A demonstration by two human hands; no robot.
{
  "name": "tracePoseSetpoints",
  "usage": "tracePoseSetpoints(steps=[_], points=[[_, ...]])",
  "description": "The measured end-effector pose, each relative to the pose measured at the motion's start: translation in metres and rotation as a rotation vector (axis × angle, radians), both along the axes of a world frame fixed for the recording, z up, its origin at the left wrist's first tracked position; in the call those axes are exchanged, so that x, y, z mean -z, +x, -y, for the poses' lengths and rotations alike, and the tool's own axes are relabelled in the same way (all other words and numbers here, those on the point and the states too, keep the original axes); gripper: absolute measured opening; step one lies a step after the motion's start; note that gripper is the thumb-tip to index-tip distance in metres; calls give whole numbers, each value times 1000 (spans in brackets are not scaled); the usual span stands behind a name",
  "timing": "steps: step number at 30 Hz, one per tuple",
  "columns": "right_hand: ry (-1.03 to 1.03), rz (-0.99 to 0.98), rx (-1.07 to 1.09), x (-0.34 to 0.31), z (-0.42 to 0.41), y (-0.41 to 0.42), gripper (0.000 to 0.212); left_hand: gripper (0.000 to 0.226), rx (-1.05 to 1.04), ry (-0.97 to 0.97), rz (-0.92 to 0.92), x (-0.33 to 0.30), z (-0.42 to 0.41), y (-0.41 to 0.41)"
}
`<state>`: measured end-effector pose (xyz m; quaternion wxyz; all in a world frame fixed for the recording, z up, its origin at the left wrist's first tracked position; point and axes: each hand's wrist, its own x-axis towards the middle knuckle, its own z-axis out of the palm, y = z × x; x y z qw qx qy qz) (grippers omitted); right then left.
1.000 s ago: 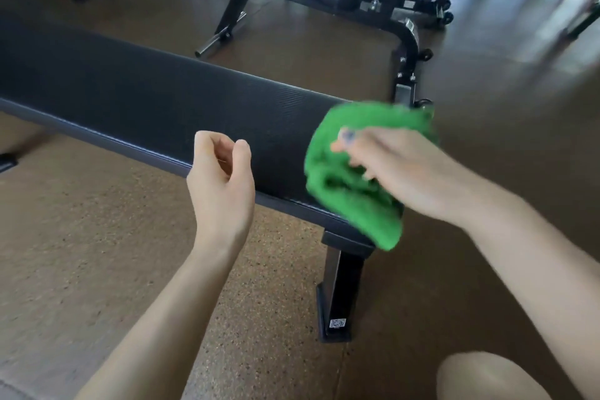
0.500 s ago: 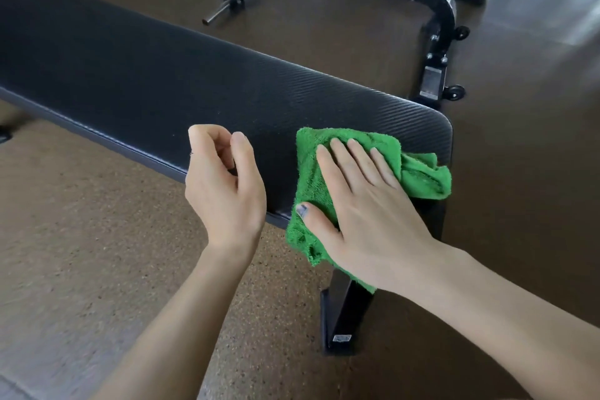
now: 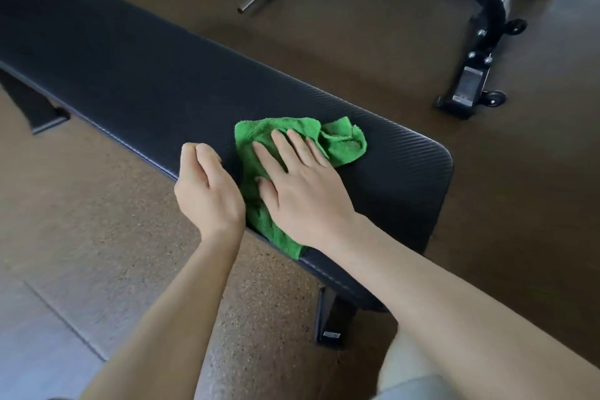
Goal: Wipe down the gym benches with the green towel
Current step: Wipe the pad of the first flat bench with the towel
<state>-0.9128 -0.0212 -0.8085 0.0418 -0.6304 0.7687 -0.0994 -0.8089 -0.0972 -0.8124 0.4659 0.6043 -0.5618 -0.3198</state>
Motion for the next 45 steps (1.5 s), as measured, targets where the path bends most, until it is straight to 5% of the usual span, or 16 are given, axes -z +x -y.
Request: tracePoseSetpoints(steps=[7,18,27,33,37,45], points=[[90,4,76,-12,-102,2,59,29,-76,54,194,-8,-7,-11],[73,-15,65,-4,49,-18,63,28,-74,-14,160,2,-2,-8],[105,-4,91,-13,-89,13,60,27,-71,-2,232,0,-4,-10],[72,-17,168,-6,-17,-16,63,28,-73,0,298,-1,-4,-14],[108,7,246,-7,18,-23,62,26,4,-26,306,1,-7,-8],[86,-21,193,-13,-99,9,59,15,435,-324,391,0,-27,1]])
